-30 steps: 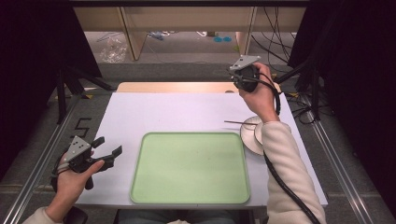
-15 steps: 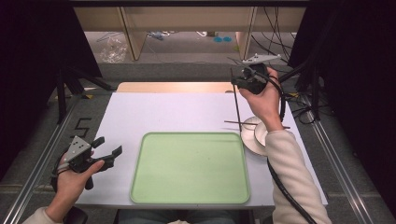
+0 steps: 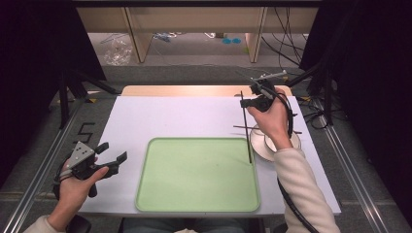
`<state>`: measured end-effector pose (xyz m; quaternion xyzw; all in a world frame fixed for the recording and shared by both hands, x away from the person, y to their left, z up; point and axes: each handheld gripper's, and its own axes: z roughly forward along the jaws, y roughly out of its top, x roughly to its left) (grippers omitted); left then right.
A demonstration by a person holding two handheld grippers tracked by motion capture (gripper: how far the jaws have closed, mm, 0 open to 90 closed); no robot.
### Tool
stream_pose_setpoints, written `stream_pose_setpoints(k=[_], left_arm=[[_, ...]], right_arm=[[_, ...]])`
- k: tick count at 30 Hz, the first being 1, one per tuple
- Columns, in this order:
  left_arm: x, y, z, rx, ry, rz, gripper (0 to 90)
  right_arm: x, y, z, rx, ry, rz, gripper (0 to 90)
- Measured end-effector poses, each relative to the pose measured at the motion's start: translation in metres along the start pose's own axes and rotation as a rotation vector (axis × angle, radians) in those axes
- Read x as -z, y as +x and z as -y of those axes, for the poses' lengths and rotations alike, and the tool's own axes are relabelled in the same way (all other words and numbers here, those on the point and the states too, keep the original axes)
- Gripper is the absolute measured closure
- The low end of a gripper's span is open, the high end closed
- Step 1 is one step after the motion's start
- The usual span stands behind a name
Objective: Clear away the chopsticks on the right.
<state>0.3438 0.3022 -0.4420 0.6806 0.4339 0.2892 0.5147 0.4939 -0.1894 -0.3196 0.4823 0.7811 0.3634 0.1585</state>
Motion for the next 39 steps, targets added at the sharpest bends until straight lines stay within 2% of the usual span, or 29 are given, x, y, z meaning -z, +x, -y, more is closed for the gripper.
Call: stream_pose_setpoints(k=[3,5,7,8,9,10,11,15,16,20,21,23,25,26,27,28,29,31,32,34,36,38,39], left_arm=[[0.000,0.000,0.000,0.001,-0.001,0.000,20.1],[0.000,0.000,0.000,0.001,-0.001,0.000,20.1],[0.000,0.000,0.000,0.001,-0.001,0.000,20.1],[0.000,0.000,0.000,0.001,-0.001,0.001,20.1],[0.000,0.000,0.000,0.000,-0.002,0.001,20.1],[0.000,0.000,0.000,-0.001,-0.003,0.003,20.0],[0.000,0.000,0.000,0.000,-0.002,0.002,20.0],[0.000,0.000,0.000,0.001,-0.002,0.002,20.1],[-0.001,0.000,0.000,0.001,-0.003,0.002,20.1],[0.000,0.000,0.000,-0.001,-0.002,0.002,20.1],[0.000,0.000,0.000,-0.001,-0.002,0.001,20.1],[-0.001,0.000,0.000,0.000,-0.002,0.002,20.1],[0.000,0.000,0.000,-0.002,-0.001,0.002,20.0],[0.000,0.000,0.000,0.000,-0.002,0.002,20.0],[0.000,0.000,0.000,-0.002,-0.002,0.002,20.0],[0.000,0.000,0.000,-0.002,-0.002,0.002,20.0],[0.000,0.000,0.000,-0.003,-0.002,0.002,20.0],[0.000,-0.001,0.000,-0.001,-0.002,0.003,20.0],[0.000,0.000,0.000,-0.002,-0.002,0.002,20.0],[0.000,0.000,0.000,-0.002,-0.002,0.002,20.0],[0.000,0.000,0.000,-0.003,-0.001,0.002,20.0],[0.000,0.000,0.000,-0.003,-0.002,0.003,20.0],[0.000,0.000,0.000,-0.004,-0.002,0.003,20.0]], right_arm=[[-0.005,0.001,0.006,-0.031,0.057,0.028,88.0],[-0.008,0.000,0.012,-0.060,0.061,0.034,88.0],[-0.011,0.001,0.016,-0.092,0.085,0.044,88.0],[-0.013,0.003,0.019,-0.124,0.101,0.053,87.9],[-0.014,0.004,0.021,-0.146,0.143,0.060,87.9],[-0.018,0.006,0.027,-0.208,0.162,0.056,87.9],[-0.018,0.006,0.027,-0.208,0.162,0.056,87.9],[-0.028,0.007,0.037,-0.246,0.234,0.073,87.9],[-0.031,0.011,0.039,-0.325,0.276,0.075,87.9],[-0.043,0.014,0.048,-0.397,0.363,0.115,87.9],[-0.045,0.012,0.050,-0.381,0.363,0.121,87.9],[-0.051,0.015,0.053,-0.433,0.422,0.143,87.9],[-0.056,0.015,0.057,-0.429,0.452,0.160,87.9],[-0.058,0.016,0.058,-0.457,0.479,0.168,87.9],[-0.061,0.014,0.061,-0.417,0.468,0.166,87.9],[-0.062,0.016,0.061,-0.445,0.498,0.168,87.9],[-0.065,0.014,0.064,-0.417,0.493,0.167,87.8],[-0.066,0.014,0.065,-0.410,0.495,0.167,87.8],[-0.067,0.017,0.064,-0.458,0.521,0.179,87.8],[-0.068,0.016,0.065,-0.442,0.521,0.173,87.8],[-0.070,0.014,0.067,-0.404,0.498,0.173,87.7],[-0.071,0.014,0.067,-0.398,0.500,0.172,87.6],[-0.071,0.017,0.065,-0.446,0.530,0.182,87.6]])
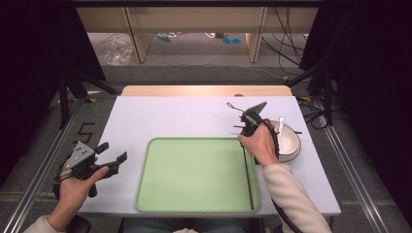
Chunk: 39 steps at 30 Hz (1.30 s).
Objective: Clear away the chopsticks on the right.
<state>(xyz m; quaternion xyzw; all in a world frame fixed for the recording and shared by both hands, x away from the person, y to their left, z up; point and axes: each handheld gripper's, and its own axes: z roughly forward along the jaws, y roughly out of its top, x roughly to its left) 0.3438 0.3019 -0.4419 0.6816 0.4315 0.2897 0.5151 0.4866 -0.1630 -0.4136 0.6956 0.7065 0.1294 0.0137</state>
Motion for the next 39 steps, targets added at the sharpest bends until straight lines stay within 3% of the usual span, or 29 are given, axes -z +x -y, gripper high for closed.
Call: stream_pose_setpoints(k=[6,7,12,17,19,20,22,23,25,28,30,39], left_arm=[[0.000,0.000,0.000,0.002,0.000,0.001,20.0],[0.000,0.000,0.000,0.002,0.000,0.001,20.0],[0.000,0.000,0.000,0.003,-0.001,0.001,20.0],[0.000,0.000,0.000,0.004,-0.001,0.000,20.0],[0.000,0.000,0.000,0.005,-0.002,0.000,20.0],[0.000,0.000,0.000,0.004,-0.001,0.001,20.0],[0.000,0.000,0.000,0.002,0.001,0.001,20.0],[0.000,0.000,0.000,0.003,0.001,0.000,20.0],[0.000,0.000,0.000,0.003,0.000,-0.001,19.9],[0.000,0.000,0.000,0.003,0.002,-0.001,20.0],[0.000,0.000,0.000,0.004,0.002,-0.001,20.0],[0.000,0.000,0.000,0.004,0.002,-0.002,20.0]], right_arm=[[-0.003,0.000,0.000,-0.003,0.007,0.009,87.1],[-0.004,-0.002,0.000,0.018,0.008,0.004,86.3],[-0.007,-0.002,0.000,-0.002,0.039,0.018,83.5],[0.001,-0.002,-0.001,0.063,-0.004,0.021,80.2],[0.006,-0.003,-0.003,0.142,-0.042,0.018,78.3],[0.008,-0.004,-0.005,0.229,-0.086,0.018,77.2],[0.014,-0.005,-0.010,0.449,-0.163,0.055,71.7],[0.015,-0.006,-0.016,0.626,-0.215,0.106,66.7],[0.014,-0.007,-0.025,0.844,-0.212,0.189,61.6],[0.008,-0.008,-0.035,1.045,-0.178,0.251,62.9],[0.000,-0.005,-0.037,1.124,-0.131,0.283,63.5],[-0.023,-0.002,-0.047,1.220,-0.131,0.322,65.6]])
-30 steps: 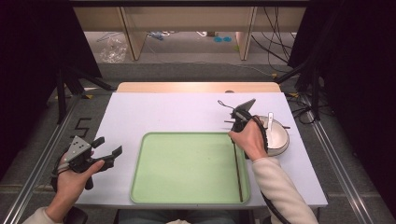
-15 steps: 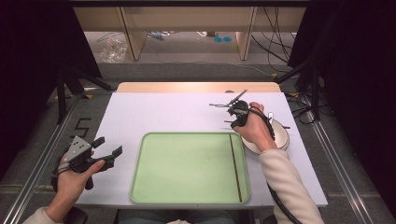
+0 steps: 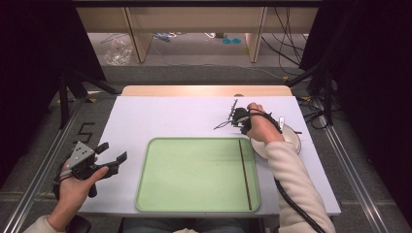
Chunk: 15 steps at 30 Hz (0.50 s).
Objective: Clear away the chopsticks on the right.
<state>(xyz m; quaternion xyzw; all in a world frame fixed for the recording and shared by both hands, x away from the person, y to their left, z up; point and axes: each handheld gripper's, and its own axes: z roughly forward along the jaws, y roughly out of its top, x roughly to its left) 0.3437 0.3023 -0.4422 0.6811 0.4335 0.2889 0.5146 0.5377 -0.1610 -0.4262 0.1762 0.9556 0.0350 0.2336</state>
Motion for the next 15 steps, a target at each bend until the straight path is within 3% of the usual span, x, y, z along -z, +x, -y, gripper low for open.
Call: stream_pose_setpoints(k=[4,8,15], left_arm=[[0.000,0.000,0.000,0.001,0.000,0.000,20.0],[0.000,0.000,0.000,0.001,-0.001,0.001,19.9],[0.000,0.000,0.000,0.000,0.000,-0.001,20.0]], right_arm=[[-0.004,0.002,-0.003,0.020,0.019,0.000,68.0],[-0.009,0.002,-0.007,0.080,0.035,0.020,70.5],[-0.016,0.002,-0.012,0.117,0.049,0.018,75.5]])
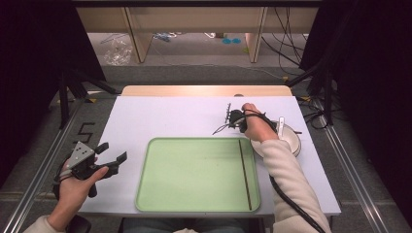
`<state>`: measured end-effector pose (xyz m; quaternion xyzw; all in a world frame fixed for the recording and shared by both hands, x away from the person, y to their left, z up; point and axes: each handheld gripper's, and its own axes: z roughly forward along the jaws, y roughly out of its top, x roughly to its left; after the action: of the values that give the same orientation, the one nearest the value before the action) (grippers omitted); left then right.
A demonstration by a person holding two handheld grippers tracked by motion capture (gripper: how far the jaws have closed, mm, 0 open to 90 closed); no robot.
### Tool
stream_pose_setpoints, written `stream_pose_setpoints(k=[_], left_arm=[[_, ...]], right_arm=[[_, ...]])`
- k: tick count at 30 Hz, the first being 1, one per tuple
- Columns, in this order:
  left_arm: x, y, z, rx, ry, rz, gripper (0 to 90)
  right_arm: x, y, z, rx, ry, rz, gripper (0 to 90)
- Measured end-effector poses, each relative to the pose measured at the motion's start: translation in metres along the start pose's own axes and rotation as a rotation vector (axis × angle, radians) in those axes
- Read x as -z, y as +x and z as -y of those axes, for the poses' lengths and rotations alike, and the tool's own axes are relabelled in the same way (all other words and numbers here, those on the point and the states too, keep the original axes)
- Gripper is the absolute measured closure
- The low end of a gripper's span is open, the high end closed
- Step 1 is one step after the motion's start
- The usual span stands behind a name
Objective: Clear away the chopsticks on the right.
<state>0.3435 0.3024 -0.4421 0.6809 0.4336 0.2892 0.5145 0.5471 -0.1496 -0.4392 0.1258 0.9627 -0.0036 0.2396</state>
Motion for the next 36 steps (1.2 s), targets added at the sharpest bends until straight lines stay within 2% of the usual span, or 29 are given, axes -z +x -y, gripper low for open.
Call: stream_pose_setpoints(k=[4,7,8,12,13,15,20,21,22,23,24,26,27,31,33,36], left_arm=[[0.000,0.000,0.000,0.000,0.000,0.001,20.0],[0.000,0.000,0.000,0.001,0.000,0.001,20.0],[0.000,0.000,0.000,0.001,0.000,0.001,20.0],[0.000,0.000,0.000,0.002,-0.001,0.001,20.0],[0.000,0.000,0.000,0.001,-0.001,0.001,20.0],[0.000,0.000,0.000,0.001,-0.001,0.001,20.0],[0.000,0.000,0.000,0.001,-0.001,0.000,20.0],[0.000,0.000,0.000,0.001,-0.001,0.001,20.0],[0.000,0.000,0.000,0.001,0.000,0.001,20.0],[0.000,0.000,0.000,0.001,-0.001,0.001,20.0],[0.000,0.000,0.000,0.002,-0.002,0.001,20.0],[0.000,0.000,0.000,0.000,-0.001,0.001,20.0],[0.000,0.000,0.000,0.000,-0.001,0.001,20.0],[0.000,0.000,0.000,0.000,-0.001,0.001,20.0],[0.000,0.000,0.000,0.002,-0.001,0.001,20.1],[0.000,0.000,0.000,0.001,-0.001,0.000,20.0]], right_arm=[[-0.005,0.000,0.000,0.010,0.014,-0.003,79.7],[-0.006,0.000,0.000,0.022,0.015,-0.005,86.1],[-0.005,-0.001,0.000,0.046,0.013,0.005,86.9],[-0.001,-0.001,0.001,0.061,-0.005,0.035,87.3],[0.002,-0.001,0.001,0.050,-0.013,0.044,87.3],[0.008,-0.003,0.000,0.059,-0.033,0.068,87.4],[0.032,-0.010,-0.001,0.004,-0.126,0.126,87.4],[0.037,-0.014,-0.001,0.035,-0.141,0.147,87.4],[0.043,-0.014,-0.002,0.012,-0.149,0.156,87.4],[0.048,-0.016,-0.002,0.018,-0.175,0.168,87.4],[0.053,-0.017,-0.002,-0.009,-0.189,0.166,87.4],[0.062,-0.021,-0.002,-0.014,-0.233,0.182,87.4],[0.066,-0.019,-0.002,-0.064,-0.254,0.179,87.4],[0.082,-0.022,-0.002,-0.135,-0.340,0.188,87.5],[0.089,-0.023,-0.001,-0.225,-0.409,0.188,87.5],[0.100,-0.025,0.002,-0.313,-0.481,0.172,87.5]])
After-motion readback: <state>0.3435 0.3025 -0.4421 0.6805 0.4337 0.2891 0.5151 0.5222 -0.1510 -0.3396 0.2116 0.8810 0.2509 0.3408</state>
